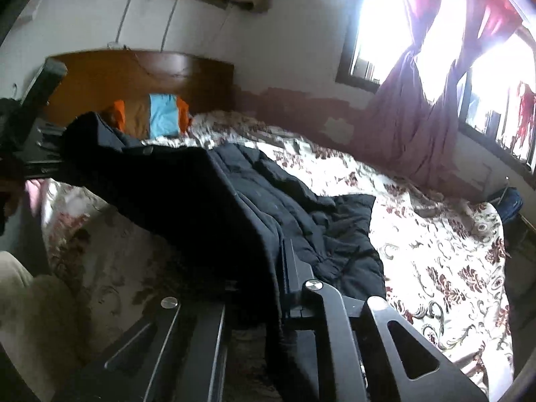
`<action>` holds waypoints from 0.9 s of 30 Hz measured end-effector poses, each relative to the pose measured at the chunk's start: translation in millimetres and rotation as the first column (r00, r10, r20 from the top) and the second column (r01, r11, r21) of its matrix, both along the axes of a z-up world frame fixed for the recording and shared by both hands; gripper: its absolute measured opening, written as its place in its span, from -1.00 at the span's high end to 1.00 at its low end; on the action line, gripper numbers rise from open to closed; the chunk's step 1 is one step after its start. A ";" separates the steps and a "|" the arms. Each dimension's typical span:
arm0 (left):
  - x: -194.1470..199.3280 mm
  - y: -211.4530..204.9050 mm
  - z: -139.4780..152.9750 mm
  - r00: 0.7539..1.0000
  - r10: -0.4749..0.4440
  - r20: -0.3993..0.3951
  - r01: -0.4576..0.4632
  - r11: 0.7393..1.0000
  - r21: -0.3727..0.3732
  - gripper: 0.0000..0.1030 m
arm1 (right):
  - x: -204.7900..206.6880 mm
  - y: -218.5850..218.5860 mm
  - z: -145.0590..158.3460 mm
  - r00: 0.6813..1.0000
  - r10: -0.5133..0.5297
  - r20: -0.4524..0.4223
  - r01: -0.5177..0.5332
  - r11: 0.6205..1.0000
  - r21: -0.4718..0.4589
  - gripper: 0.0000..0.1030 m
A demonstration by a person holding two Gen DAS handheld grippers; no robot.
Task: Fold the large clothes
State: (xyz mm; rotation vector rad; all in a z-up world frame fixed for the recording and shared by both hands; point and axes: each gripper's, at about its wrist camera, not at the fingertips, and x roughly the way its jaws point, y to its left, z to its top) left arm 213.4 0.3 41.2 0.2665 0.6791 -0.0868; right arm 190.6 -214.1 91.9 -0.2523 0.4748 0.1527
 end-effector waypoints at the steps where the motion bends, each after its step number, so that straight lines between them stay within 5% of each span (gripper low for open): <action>1: -5.1 0.5 3.5 1.000 0.005 0.017 -0.005 1.000 -0.008 0.69 | -5.4 0.0 2.3 1.000 0.003 0.011 -0.003 1.000 -0.001 0.88; 17: -126.3 5.5 60.2 0.986 0.016 0.166 -0.009 0.999 -0.044 0.69 | -110.3 0.5 66.0 0.975 0.051 0.214 -0.055 0.998 0.013 0.89; 22: -145.9 1.5 85.9 0.974 -0.003 0.228 0.015 0.999 -0.050 0.69 | -107.5 -5.6 77.6 0.965 0.002 0.261 -0.010 1.000 0.029 0.89; 27: -124.0 -15.1 94.6 0.966 -0.032 0.258 0.032 0.999 0.002 0.69 | -69.5 -15.5 75.0 0.964 -0.031 0.265 0.025 0.999 0.026 0.89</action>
